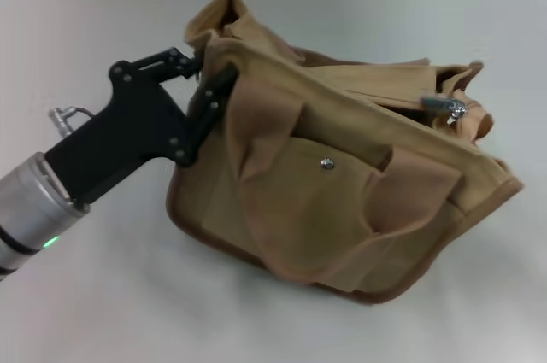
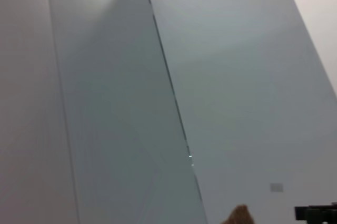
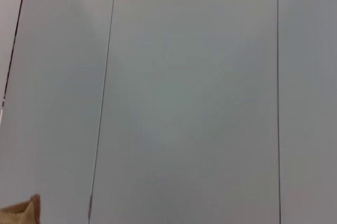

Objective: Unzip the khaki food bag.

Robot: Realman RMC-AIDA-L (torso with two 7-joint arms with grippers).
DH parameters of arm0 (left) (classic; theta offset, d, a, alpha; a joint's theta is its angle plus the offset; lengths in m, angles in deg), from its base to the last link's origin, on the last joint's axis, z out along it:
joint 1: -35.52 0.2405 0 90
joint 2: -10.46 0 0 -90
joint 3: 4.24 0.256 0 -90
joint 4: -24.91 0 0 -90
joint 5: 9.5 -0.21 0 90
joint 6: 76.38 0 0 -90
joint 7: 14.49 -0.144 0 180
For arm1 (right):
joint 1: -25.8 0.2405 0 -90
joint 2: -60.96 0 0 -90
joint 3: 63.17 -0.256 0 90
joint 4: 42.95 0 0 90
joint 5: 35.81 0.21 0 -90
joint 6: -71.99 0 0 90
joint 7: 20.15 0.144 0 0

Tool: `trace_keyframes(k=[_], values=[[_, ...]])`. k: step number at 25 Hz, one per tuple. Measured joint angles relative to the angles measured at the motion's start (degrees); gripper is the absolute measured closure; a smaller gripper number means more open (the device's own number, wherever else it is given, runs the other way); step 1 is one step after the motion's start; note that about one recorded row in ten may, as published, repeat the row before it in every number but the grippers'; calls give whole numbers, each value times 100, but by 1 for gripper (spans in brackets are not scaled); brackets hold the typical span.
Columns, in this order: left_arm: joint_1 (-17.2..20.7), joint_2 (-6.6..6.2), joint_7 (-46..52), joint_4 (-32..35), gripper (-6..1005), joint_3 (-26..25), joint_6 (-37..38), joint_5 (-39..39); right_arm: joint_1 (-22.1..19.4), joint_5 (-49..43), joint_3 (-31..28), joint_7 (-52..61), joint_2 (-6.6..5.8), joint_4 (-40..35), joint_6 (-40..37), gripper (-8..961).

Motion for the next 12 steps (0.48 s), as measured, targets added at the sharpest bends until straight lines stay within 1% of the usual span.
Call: trace_keyframes(k=[1, 2, 4, 6, 7, 8, 12], values=[[89, -18, 8, 86, 777, -44, 80, 1, -42, 0, -38, 1, 0, 40, -73, 619], [89, -18, 8, 86, 776, -44, 80, 1, -42, 0, -38, 1, 0, 40, -73, 586], [213, -21, 13, 205, 775, -149, 213, 1, -81, 0, -56, 2, 6, 62, -119, 520], [420, -21, 25, 353, 774, -451, 546, 3, -103, -1, -63, 3, 7, 155, -231, 453], [420, -21, 25, 353, 726, -451, 546, 3, -103, -1, -63, 3, 7, 155, -231, 420], [526, -24, 79, 410, 678, -635, 774, 3, -109, -1, -66, 2, 3, 191, -307, 387], [709, -36, 633, 665, 496, -922, 1208, 3, -110, -1, -67, 1, 3, 196, -361, 358]])
